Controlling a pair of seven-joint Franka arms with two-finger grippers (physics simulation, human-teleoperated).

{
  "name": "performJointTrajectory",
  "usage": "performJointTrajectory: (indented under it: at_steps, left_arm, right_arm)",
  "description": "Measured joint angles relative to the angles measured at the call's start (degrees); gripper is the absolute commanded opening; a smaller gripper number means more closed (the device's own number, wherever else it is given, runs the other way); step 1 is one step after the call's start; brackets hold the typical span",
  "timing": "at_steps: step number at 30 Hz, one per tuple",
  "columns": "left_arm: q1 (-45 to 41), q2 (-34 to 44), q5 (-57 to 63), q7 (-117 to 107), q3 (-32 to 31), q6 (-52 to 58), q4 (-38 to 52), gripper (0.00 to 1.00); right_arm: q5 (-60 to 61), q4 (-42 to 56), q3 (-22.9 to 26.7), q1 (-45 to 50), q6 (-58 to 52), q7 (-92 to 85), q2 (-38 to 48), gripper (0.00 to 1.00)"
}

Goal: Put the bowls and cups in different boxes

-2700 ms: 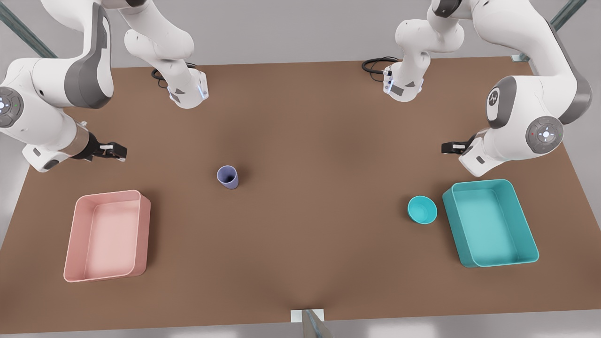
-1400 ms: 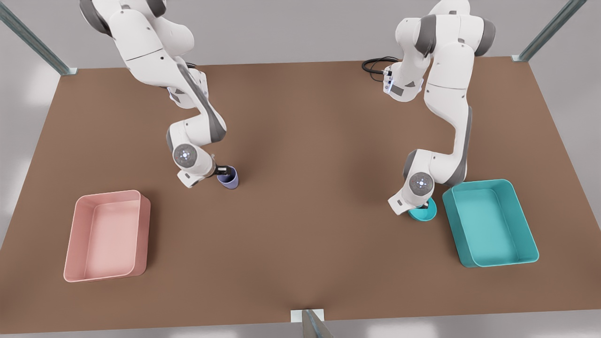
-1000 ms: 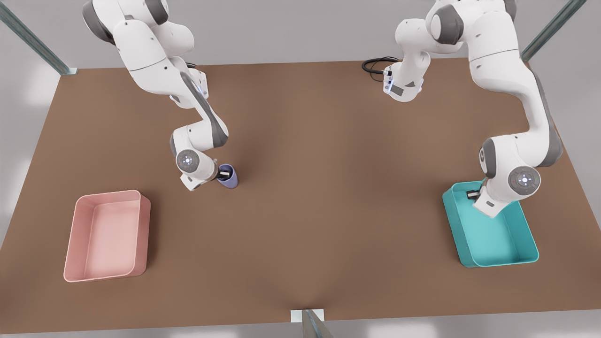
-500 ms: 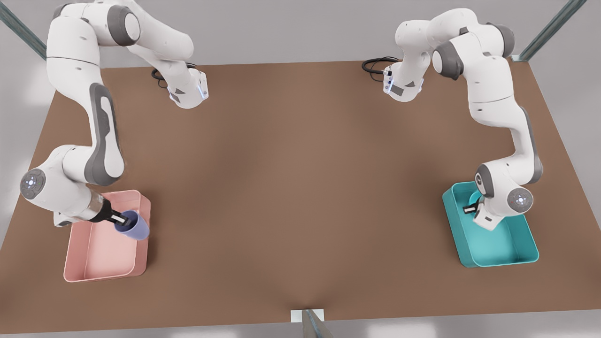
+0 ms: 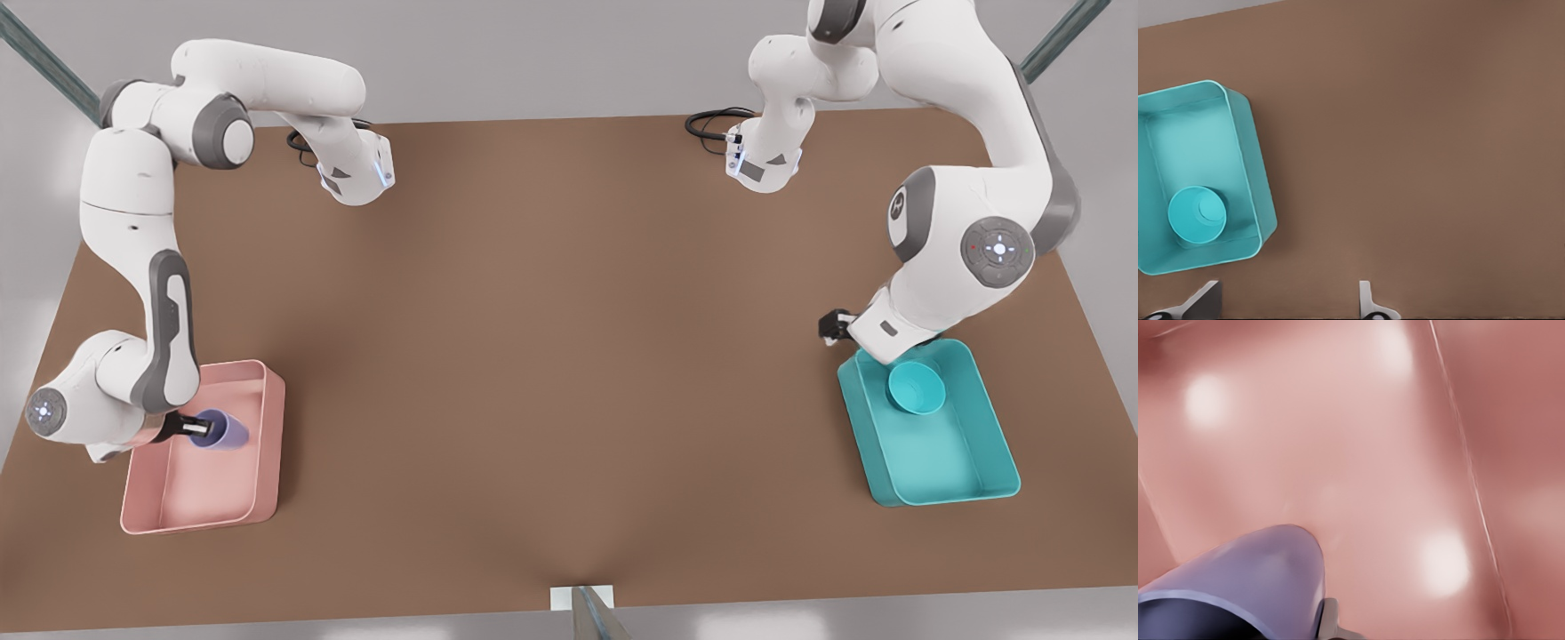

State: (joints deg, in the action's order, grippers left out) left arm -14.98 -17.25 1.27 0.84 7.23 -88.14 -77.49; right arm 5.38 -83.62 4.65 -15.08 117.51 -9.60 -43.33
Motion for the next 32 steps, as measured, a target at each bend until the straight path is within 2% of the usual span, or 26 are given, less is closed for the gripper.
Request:
performJointTrajectory:
  at_steps: [1,2,6,10,14,17,20,22,26,32]
  left_arm:
    - [0.0,0.6,0.3,-0.1,-0.4,1.8,0.0,1.00]
    - [0.0,1.1,0.5,-0.3,-0.6,3.3,0.1,1.00]
    - [0.0,1.8,0.9,-0.8,-0.8,7.3,0.0,1.00]
    - [0.1,1.9,1.1,-1.2,-0.8,9.4,0.0,1.00]
    - [0.1,1.9,1.1,-1.5,-0.8,10.5,-0.2,1.00]
    - [0.1,1.9,1.1,-1.7,-0.8,11.0,-0.2,1.00]
    - [0.2,1.9,1.2,-1.9,-0.8,11.2,-0.2,1.00]
    - [0.3,1.9,1.2,-2.0,-0.8,11.3,-0.2,1.00]
    - [0.3,1.9,1.2,-2.1,-0.8,11.5,-0.2,1.00]
    - [0.1,2.1,2.2,-2.3,-0.9,11.6,-0.2,1.00]
  right_arm:
    - [-0.2,0.0,0.0,0.0,0.3,-0.9,-0.2,0.90]
    - [-0.5,0.1,-0.1,0.1,0.5,-1.6,-0.2,1.00]
    - [-3.1,0.1,-0.1,0.4,1.2,-2.8,0.2,1.00]
    - [-2.3,0.0,-1.2,0.6,-3.0,-4.8,8.0,1.00]
    - [-1.1,2.1,-2.4,3.4,-13.3,-6.2,19.2,1.00]
    - [-1.1,9.1,-2.6,11.7,-21.9,-3.7,20.7,1.00]
    - [-3.2,11.2,-2.5,14.6,-28.4,-0.6,21.7,1.00]
    - [-5.5,10.6,-2.2,16.7,-31.4,0.9,24.4,1.00]
    - [-7.2,6.2,-5.1,13.0,-35.1,3.5,28.5,1.00]
    - [-7.7,0.4,-5.5,12.8,-36.5,6.4,33.1,1.00]
